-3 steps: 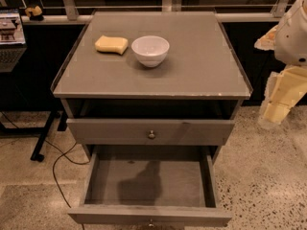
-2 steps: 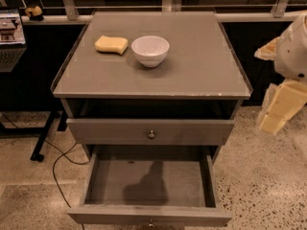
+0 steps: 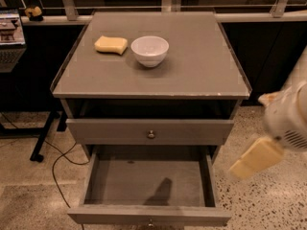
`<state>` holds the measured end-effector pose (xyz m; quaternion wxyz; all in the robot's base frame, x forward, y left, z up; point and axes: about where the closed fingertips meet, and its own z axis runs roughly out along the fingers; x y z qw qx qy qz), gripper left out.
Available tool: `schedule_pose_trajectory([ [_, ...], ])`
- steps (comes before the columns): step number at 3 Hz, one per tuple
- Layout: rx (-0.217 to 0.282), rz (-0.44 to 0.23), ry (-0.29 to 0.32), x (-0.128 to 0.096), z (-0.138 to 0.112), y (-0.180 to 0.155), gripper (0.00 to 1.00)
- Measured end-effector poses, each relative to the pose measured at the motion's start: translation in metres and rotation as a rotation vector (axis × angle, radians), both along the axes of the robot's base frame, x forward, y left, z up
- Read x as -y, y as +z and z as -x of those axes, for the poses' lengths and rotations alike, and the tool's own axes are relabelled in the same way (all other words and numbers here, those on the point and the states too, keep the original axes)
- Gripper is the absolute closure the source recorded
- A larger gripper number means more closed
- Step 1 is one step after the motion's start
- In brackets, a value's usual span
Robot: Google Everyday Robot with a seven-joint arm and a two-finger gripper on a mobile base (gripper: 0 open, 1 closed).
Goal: Close middle drawer
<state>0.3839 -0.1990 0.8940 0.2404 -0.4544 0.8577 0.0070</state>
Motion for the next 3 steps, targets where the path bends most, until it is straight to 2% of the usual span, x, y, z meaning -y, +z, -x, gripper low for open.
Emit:
schedule_pose_trajectory([
  [1,-0.056,-0.094,-0.072,-0.006,0.006,-0.069,0.00],
  [2,-0.061,-0.099,-0.079,-0.006,0.007,-0.080,0.17],
  [3,-0.061,-0.099,-0.079,-0.006,0.007,-0.080,0.41],
])
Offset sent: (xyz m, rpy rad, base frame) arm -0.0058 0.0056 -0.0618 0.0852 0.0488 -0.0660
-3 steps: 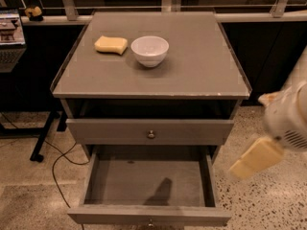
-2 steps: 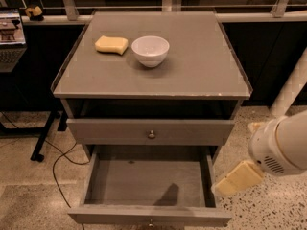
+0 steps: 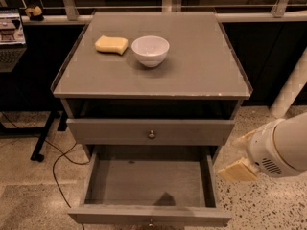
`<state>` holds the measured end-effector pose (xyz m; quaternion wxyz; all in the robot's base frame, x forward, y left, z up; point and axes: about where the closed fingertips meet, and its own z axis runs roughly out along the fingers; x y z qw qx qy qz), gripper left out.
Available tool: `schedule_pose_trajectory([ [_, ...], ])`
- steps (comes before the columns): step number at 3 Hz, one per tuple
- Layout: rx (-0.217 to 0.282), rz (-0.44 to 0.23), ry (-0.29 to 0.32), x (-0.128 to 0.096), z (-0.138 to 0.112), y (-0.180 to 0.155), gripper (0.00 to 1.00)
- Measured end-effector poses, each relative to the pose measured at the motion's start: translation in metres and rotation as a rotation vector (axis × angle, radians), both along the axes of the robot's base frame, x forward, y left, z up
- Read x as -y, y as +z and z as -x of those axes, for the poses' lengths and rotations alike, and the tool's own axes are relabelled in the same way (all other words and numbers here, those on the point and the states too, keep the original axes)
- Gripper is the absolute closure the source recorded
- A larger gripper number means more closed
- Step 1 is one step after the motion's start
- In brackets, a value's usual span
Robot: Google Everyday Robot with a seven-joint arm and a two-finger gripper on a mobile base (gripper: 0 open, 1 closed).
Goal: Close middle drawer
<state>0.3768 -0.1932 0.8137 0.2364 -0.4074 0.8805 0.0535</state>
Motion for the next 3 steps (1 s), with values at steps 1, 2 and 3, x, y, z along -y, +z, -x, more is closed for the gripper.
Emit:
schedule_pose_trajectory([
  [1,0.000,0.000,0.000,0.000,0.000,0.000,0.64],
  [2,-0.024,-0.007,-0.082,0.008,0.003,-0.039,0.87],
  [3,-0.091,-0.032,-0.211,0.020,0.010,-0.124,1.00],
])
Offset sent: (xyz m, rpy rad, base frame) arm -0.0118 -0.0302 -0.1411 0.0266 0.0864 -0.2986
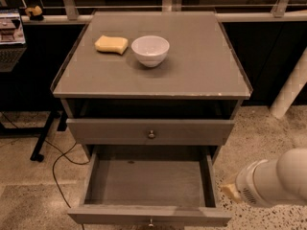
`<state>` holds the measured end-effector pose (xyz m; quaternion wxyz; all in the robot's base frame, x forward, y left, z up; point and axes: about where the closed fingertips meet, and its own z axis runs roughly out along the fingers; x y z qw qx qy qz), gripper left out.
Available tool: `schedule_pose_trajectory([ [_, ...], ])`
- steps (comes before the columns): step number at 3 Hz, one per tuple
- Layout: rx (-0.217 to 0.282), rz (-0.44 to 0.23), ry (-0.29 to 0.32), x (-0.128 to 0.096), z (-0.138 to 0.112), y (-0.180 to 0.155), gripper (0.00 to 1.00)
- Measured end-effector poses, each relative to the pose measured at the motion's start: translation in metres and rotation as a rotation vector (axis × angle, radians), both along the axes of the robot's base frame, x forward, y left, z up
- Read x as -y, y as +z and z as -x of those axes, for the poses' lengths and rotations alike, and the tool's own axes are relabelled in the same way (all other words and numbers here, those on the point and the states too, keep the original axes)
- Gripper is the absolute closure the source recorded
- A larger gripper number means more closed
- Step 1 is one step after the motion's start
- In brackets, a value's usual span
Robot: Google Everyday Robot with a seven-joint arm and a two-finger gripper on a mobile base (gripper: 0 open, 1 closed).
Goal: Close middle drawer
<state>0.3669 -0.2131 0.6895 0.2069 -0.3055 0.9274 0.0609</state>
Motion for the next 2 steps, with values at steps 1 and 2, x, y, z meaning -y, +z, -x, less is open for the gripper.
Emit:
schedule_pose_trajectory([
  [1,-0.027,-0.015,-0.062,0.004,-0.008,-0.065,1.00],
  [2,-0.069,-0.040,-0.100,0.005,-0.009,-0.113,1.00],
])
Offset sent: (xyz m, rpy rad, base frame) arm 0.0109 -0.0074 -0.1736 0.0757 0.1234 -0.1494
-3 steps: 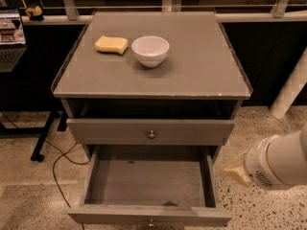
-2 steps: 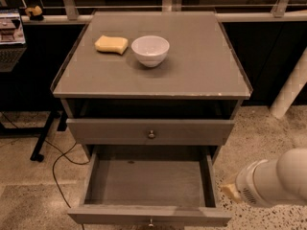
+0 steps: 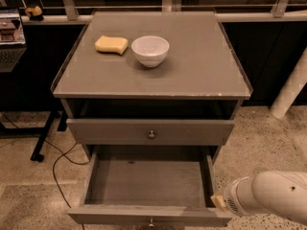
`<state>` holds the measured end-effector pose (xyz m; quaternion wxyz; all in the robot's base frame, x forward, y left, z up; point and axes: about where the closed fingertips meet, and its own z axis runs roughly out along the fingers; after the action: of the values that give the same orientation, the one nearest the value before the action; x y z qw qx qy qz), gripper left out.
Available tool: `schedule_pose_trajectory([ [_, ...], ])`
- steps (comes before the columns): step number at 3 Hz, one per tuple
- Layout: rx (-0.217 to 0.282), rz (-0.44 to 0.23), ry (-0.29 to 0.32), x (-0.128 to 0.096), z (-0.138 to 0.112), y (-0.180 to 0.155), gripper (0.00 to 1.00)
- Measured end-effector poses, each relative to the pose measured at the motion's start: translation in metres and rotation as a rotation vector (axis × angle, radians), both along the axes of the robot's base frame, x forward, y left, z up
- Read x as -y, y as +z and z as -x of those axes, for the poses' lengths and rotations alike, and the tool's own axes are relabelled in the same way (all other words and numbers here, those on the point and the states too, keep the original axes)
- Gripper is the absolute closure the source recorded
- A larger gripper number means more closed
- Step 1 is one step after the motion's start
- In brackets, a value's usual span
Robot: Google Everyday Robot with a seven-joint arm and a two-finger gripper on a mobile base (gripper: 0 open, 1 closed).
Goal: Close middle drawer
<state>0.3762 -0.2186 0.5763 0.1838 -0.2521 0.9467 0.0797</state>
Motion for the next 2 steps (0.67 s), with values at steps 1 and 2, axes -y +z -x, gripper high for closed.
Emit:
schedule_pose_trajectory([
  [1,-0.054,-0.030,-0.007,0.0011,0.0003,-0.0324,1.00],
  [2,-0.063,-0.035,-0.008,0.0004,0.0018,-0.0367,1.00],
])
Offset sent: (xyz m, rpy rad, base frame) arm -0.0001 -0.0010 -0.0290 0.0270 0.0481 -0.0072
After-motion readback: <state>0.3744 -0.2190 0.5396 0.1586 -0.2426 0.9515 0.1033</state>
